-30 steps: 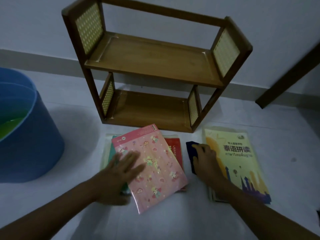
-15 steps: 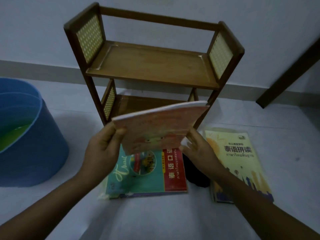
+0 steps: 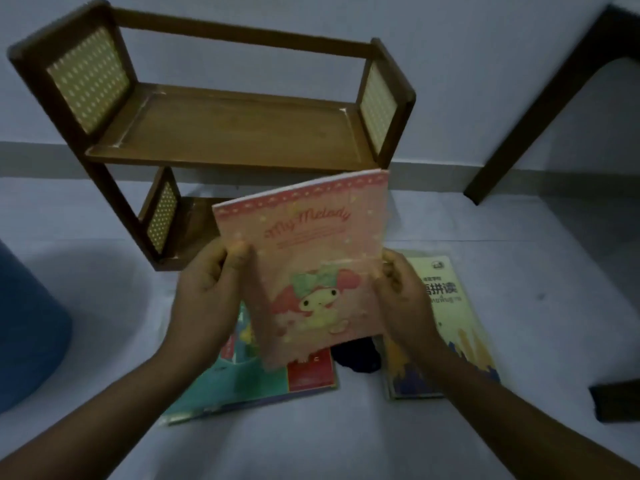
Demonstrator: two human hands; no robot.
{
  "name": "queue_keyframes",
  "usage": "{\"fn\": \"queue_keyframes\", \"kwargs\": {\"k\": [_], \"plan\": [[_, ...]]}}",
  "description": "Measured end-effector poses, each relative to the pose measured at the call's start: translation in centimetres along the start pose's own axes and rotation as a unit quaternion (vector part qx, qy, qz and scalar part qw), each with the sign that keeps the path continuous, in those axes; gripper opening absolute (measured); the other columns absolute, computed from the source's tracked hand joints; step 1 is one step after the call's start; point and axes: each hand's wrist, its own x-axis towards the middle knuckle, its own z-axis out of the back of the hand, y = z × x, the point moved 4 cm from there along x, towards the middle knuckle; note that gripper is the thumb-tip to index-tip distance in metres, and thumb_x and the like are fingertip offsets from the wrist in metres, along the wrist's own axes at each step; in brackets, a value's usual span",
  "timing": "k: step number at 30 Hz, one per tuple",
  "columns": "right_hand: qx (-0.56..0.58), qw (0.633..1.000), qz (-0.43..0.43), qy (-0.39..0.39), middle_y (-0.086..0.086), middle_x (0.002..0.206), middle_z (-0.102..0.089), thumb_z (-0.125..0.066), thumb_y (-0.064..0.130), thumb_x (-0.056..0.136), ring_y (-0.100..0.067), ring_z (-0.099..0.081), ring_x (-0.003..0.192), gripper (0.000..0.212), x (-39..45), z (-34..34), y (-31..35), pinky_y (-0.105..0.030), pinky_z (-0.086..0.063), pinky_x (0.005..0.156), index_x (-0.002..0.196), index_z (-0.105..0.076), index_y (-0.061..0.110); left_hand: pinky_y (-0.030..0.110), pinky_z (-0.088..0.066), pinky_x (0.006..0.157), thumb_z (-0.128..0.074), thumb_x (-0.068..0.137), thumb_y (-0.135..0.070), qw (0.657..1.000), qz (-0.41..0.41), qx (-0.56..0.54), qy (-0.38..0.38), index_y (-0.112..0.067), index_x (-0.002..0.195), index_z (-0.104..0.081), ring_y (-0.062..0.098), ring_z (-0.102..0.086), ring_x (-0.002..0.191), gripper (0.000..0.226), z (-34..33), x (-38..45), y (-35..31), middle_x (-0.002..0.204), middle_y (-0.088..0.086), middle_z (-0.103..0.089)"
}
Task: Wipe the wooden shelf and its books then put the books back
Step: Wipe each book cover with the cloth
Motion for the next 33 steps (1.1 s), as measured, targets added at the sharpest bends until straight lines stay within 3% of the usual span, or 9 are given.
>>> {"fn": "queue_keyframes", "kwargs": {"k": [4, 7, 14, 17, 20, 23, 27, 30, 33], "plan": [[-0.076, 0.992, -0.074, -0.069, 0.010, 0.092, -0.066, -0.051, 0.014, 0.095, -0.004, -0.063, 0.078, 0.022, 0.1, 7.7, -2.6, -0.012, -0.047, 0.054, 0.110, -0.061, 0.027, 0.043, -0.057, 0.082, -0.052, 0.094, -0.036, 0.979, 0.137, -0.094, 0.115, -0.026, 0.121, -0.047, 0.014, -0.065, 0.099, 0.029, -8.6, -0.3, 1.1, 0.108, -0.009, -0.064], [-0.105, 0.975, -0.179, -0.078, 0.009, 0.083, -0.062, -0.048, 0.007, 0.092, -0.010, -0.058, 0.071, 0.028, 0.0, 11.3, -5.5, -0.016, -0.044, 0.045, 0.109, -0.063, 0.023, 0.030, -0.052, 0.085, -0.049, 0.096, -0.015, 0.962, 0.169, -0.068, 0.206, -0.027, 0.120, -0.043, 0.012, -0.060, 0.105, 0.027, -15.7, 0.3, 2.6, 0.110, -0.011, -0.060], [-0.158, 0.948, -0.258, -0.098, -0.011, 0.102, -0.069, -0.045, 0.002, 0.082, -0.031, -0.065, 0.085, 0.039, 1.4, 14.3, -11.3, -0.045, -0.058, 0.070, 0.111, -0.066, 0.015, 0.026, -0.042, 0.094, -0.049, 0.097, -0.010, 0.926, 0.184, 0.007, 0.330, -0.018, 0.143, -0.015, 0.018, -0.042, 0.133, 0.058, -22.4, 1.1, 5.3, 0.142, -0.002, -0.044], [-0.223, 0.939, -0.249, -0.080, -0.014, 0.114, -0.064, -0.047, 0.001, 0.084, -0.035, -0.061, 0.097, 0.042, 1.6, 14.0, -12.1, -0.043, -0.054, 0.078, 0.123, -0.058, 0.011, 0.017, -0.034, 0.092, -0.050, 0.098, -0.021, 0.932, 0.155, 0.063, 0.322, -0.021, 0.151, -0.003, 0.011, -0.033, 0.135, 0.072, -20.3, 1.2, 6.1, 0.149, -0.008, -0.031], [-0.353, 0.925, -0.134, -0.038, -0.014, 0.124, -0.058, -0.053, 0.008, 0.082, -0.033, -0.056, 0.104, 0.043, 1.2, 11.9, -11.7, -0.034, -0.049, 0.083, 0.124, -0.055, 0.014, 0.029, -0.041, 0.098, -0.053, 0.095, -0.032, 0.933, 0.089, 0.153, 0.313, -0.027, 0.152, -0.004, 0.020, -0.045, 0.131, 0.075, -15.6, 1.7, 8.0, 0.152, 0.006, -0.034], [-0.342, 0.936, -0.017, 0.089, -0.004, 0.146, -0.037, -0.052, 0.015, 0.093, -0.020, -0.036, 0.132, 0.051, -0.1, 6.2, -10.0, -0.020, -0.038, 0.101, 0.143, -0.037, 0.017, 0.035, -0.049, 0.096, -0.057, 0.092, -0.034, 0.916, 0.060, 0.249, 0.309, -0.033, 0.151, -0.003, 0.015, -0.052, 0.123, 0.080, -9.1, 2.0, 9.9, 0.152, 0.006, -0.036], [-0.357, 0.903, 0.040, 0.234, -0.004, 0.160, -0.011, -0.048, 0.038, 0.096, -0.024, -0.015, 0.145, 0.067, -2.7, -1.8, -9.5, -0.038, -0.021, 0.116, 0.152, -0.015, 0.023, 0.045, -0.025, 0.116, -0.065, 0.081, -0.051, 0.898, 0.033, 0.361, 0.248, -0.027, 0.152, -0.004, 0.023, -0.020, 0.145, 0.097, 0.0, 2.1, 12.3, 0.160, 0.003, -0.014], [-0.375, 0.886, 0.014, 0.272, -0.014, 0.154, -0.025, -0.052, 0.030, 0.090, -0.035, -0.030, 0.139, 0.067, -1.5, -5.0, -11.8, -0.043, -0.030, 0.114, 0.150, -0.023, 0.022, 0.048, -0.003, 0.118, -0.051, 0.056, -0.087, 0.832, 0.075, 0.452, 0.313, -0.024, 0.151, 0.011, 0.018, 0.009, 0.146, 0.129, 5.7, 1.9, 14.3, 0.158, 0.000, 0.017], [-0.260, 0.945, -0.032, 0.197, -0.009, 0.118, -0.058, -0.042, 0.031, 0.074, -0.031, -0.060, 0.107, 0.053, 1.3, -5.2, -11.4, -0.041, -0.053, 0.089, 0.127, -0.048, 0.024, 0.049, 0.008, 0.117, -0.032, 0.040, -0.102, 0.740, 0.072, 0.529, 0.410, -0.023, 0.144, 0.027, 0.016, 0.026, 0.140, 0.143, 9.1, 0.9, 16.1, 0.147, -0.002, 0.035]]}}
